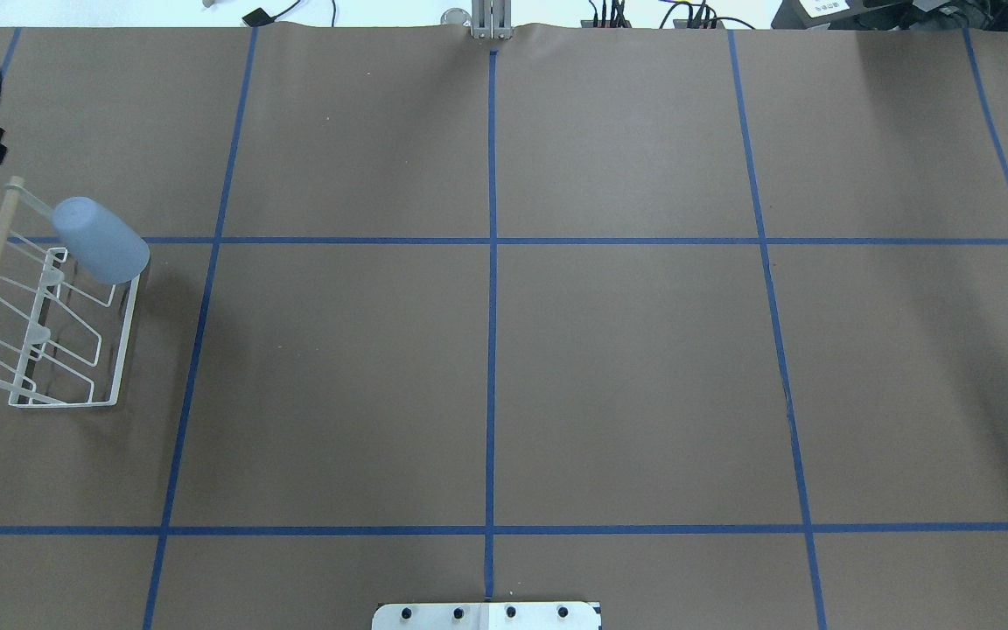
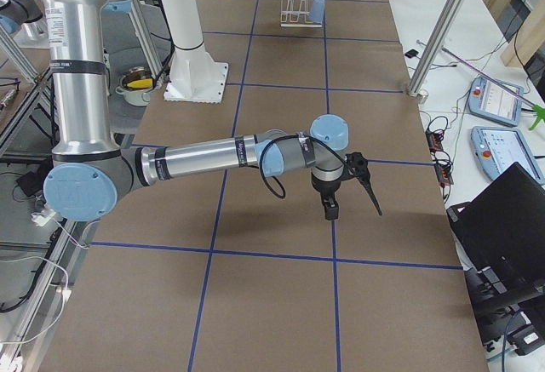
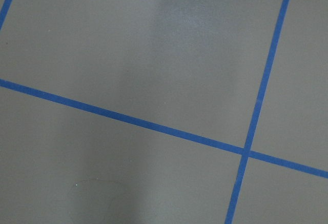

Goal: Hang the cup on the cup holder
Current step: 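Open the left gripper and raise it away from the cup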

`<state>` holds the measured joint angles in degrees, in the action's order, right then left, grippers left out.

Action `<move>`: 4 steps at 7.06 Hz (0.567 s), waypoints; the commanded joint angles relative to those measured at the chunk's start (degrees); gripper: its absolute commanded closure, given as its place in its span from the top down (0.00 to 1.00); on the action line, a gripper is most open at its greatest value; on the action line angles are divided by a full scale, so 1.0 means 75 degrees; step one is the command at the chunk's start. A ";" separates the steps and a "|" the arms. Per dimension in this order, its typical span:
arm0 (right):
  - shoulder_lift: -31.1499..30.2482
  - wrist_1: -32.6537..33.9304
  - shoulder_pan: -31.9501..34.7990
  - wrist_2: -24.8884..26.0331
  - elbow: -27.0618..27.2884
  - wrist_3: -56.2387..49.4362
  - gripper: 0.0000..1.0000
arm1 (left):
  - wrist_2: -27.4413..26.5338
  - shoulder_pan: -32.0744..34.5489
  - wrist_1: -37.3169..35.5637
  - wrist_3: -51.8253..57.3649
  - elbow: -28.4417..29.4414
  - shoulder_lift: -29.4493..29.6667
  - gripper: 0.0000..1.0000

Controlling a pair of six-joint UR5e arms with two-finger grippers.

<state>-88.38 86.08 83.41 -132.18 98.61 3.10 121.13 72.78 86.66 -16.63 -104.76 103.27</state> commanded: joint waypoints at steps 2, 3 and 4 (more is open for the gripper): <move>0.0030 0.1662 0.0607 -0.0036 0.0117 -0.1132 1.00 | 0.0942 0.1847 -0.0352 0.1964 0.0477 -0.0970 0.99; 0.0193 0.2378 0.0783 0.0010 0.0199 -0.1731 1.00 | 0.0959 0.1967 -0.0387 0.2713 0.0642 -0.1333 0.99; 0.0288 0.2501 0.0832 0.0034 0.0200 -0.1772 1.00 | 0.0971 0.2014 -0.0399 0.2767 0.0667 -0.1673 0.99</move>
<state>-87.24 101.39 88.61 -132.19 99.81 -7.66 127.74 86.69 83.87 1.16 -100.60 94.07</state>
